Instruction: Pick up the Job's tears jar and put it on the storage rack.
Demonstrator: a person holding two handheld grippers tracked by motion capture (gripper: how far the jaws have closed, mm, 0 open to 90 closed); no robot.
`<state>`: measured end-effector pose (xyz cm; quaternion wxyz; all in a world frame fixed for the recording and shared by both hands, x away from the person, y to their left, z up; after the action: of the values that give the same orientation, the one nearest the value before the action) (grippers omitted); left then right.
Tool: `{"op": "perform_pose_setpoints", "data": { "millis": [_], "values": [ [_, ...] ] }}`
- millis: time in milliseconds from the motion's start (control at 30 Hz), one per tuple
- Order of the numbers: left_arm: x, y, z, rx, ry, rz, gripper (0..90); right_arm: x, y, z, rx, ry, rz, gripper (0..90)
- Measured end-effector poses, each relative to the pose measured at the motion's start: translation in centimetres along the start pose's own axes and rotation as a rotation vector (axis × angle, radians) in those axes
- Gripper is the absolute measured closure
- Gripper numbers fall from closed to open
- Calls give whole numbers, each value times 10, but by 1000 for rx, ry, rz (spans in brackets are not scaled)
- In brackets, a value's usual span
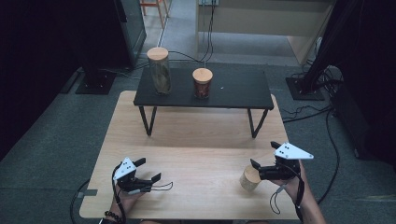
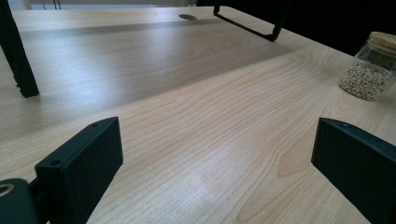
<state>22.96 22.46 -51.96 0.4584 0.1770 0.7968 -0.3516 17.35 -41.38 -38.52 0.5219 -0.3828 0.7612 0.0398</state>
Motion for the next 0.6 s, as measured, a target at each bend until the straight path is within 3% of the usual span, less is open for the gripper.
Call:
{"op": "perform_pose_setpoints", "data": {
  "millis": [233,600],
  "values": [
    [1,1,-1,3,-8,-4,21,16,7,-5,-3,-14,-33,17],
    [1,1,-1,5,-9,-4,21,56,19,1,-25,-56,3,12]
  ]
}}
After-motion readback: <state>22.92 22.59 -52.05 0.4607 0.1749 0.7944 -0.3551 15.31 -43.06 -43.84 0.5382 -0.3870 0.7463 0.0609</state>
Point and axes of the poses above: each handheld gripper's, and its own axes: z roughly forward along the jaws, x roughly out of its underside, y roughly to its left, the point moved 3 cm from there along z, roughly forward along the jaws, and after that the axes turned 15 degrees about -z, right-handed, at the moved point
